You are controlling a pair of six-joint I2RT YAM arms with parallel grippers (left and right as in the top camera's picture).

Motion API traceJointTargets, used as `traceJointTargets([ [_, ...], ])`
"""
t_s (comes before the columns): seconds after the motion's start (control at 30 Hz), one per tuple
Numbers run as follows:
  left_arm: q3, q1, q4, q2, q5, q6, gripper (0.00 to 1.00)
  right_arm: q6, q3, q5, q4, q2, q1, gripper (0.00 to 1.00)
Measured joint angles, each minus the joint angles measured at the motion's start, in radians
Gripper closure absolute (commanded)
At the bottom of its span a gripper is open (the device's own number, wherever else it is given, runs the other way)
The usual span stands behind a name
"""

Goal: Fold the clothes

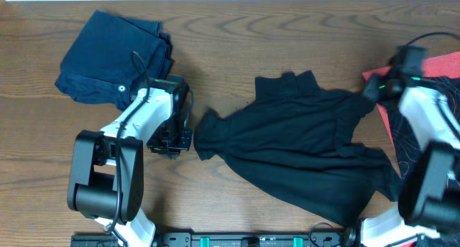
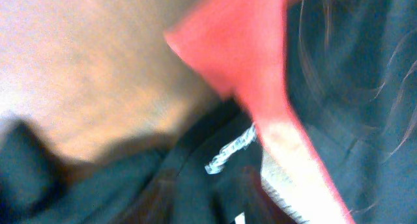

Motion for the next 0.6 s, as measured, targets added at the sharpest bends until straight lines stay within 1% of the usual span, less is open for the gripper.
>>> traceJointTargets([
  [0.1,0.0,0.007,0.011,0.0,0.026,0.0,0.91,-0.037,0.015,-0.121,0.011,-0.079,-0.026,0.49],
  [0.17,0.0,0.006,0.019,0.0,0.059,0.004,0.84,-0.072,0.021,-0.208,0.012,-0.109,-0.024,0.45],
  [0.27,0.002,0.006,0.045,-0.002,0.133,0.016,0.71,-0.132,0.022,-0.316,-0.02,-0.114,-0.006,0.39],
  [0.3,0.002,0.006,0.063,-0.006,0.165,0.023,0.64,-0.149,0.022,-0.336,-0.04,-0.109,0.008,0.38],
  [0.37,0.002,0.006,0.107,-0.023,0.228,0.032,0.49,-0.173,0.022,-0.346,-0.071,-0.092,0.05,0.36],
  [0.43,0.002,0.006,0.156,-0.05,0.29,0.039,0.32,-0.176,0.022,-0.338,-0.079,-0.062,0.101,0.35],
  [0.47,0.004,0.006,0.182,-0.064,0.319,0.043,0.29,-0.174,0.022,-0.333,-0.078,-0.045,0.121,0.34],
  [0.53,0.007,0.004,0.238,-0.089,0.367,0.047,0.2,-0.159,0.022,-0.314,-0.074,0.006,0.167,0.33],
  [0.6,0.011,-0.002,0.29,-0.099,0.397,0.05,0.14,-0.124,0.022,-0.287,-0.062,0.063,0.198,0.33],
])
